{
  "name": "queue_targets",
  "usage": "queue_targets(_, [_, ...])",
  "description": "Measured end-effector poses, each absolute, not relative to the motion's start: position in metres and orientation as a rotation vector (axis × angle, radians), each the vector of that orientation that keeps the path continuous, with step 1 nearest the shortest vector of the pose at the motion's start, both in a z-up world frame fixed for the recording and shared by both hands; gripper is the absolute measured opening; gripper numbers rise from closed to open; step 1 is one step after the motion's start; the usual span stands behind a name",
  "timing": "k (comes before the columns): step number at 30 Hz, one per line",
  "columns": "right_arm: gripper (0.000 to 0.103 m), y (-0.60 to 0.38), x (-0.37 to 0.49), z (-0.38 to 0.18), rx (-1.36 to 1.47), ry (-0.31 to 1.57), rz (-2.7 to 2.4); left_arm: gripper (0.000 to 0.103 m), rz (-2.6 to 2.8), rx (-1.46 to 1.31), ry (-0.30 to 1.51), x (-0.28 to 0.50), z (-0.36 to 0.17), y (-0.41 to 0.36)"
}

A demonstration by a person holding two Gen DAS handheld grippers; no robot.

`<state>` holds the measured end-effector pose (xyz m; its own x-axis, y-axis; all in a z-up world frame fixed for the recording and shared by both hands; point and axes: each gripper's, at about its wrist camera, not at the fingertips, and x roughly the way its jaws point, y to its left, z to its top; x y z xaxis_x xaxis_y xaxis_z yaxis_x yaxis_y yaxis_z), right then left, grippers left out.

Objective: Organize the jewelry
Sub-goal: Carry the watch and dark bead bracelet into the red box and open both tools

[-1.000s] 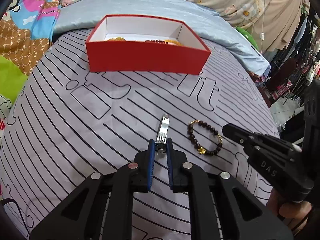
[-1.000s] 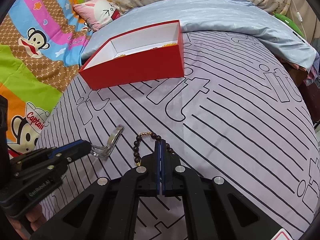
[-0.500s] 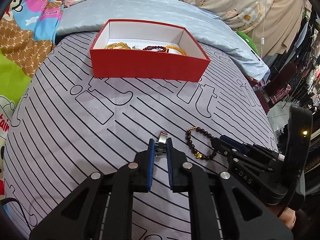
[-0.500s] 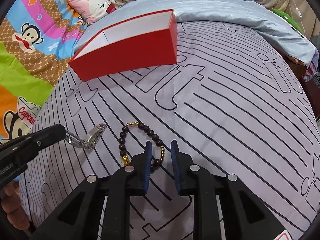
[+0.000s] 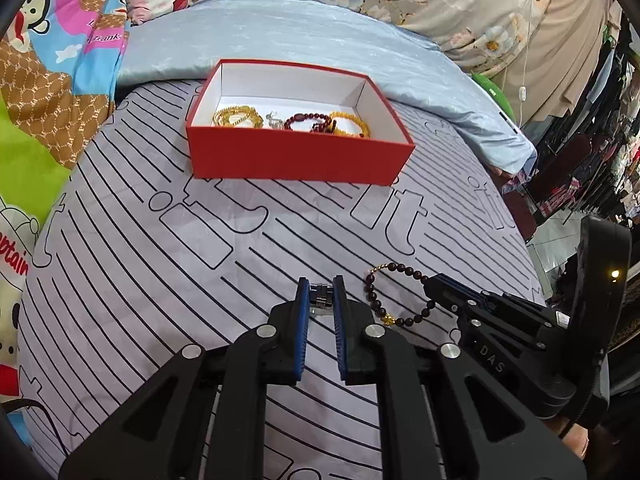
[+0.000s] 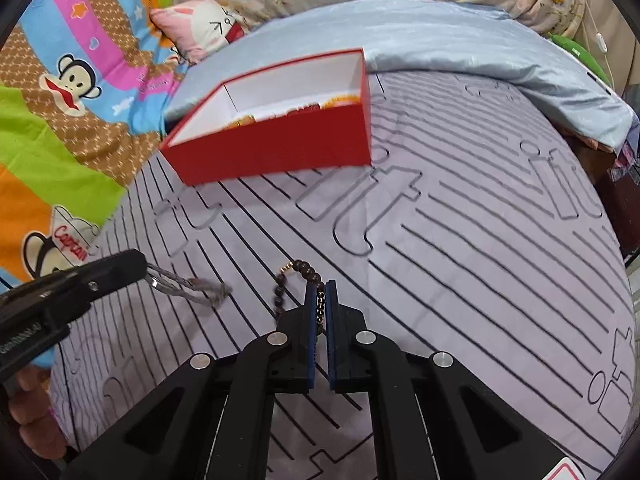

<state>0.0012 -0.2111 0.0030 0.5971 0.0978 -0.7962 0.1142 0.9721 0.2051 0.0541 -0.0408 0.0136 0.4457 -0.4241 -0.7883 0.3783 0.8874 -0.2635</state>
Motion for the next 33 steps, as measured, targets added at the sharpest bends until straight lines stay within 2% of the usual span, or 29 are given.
queue_targets(19, [0.003, -0.206, 0.041, 0.093, 0.206, 0.745, 0.045, 0.011, -0.464, -0.054, 0.831, 0.093, 0.087, -0.036])
queue_targets(27, [0.003, -0.211, 0.083, 0.115, 0.195, 0.695, 0.047, 0.011, -0.451, -0.028, 0.741, 0.127, 0.119, -0.045])
queue_targets(33, [0.003, -0.210, 0.116, 0.120, 0.189, 0.678, 0.044, 0.011, -0.409, 0.004, 0.717, 0.157, 0.123, -0.056])
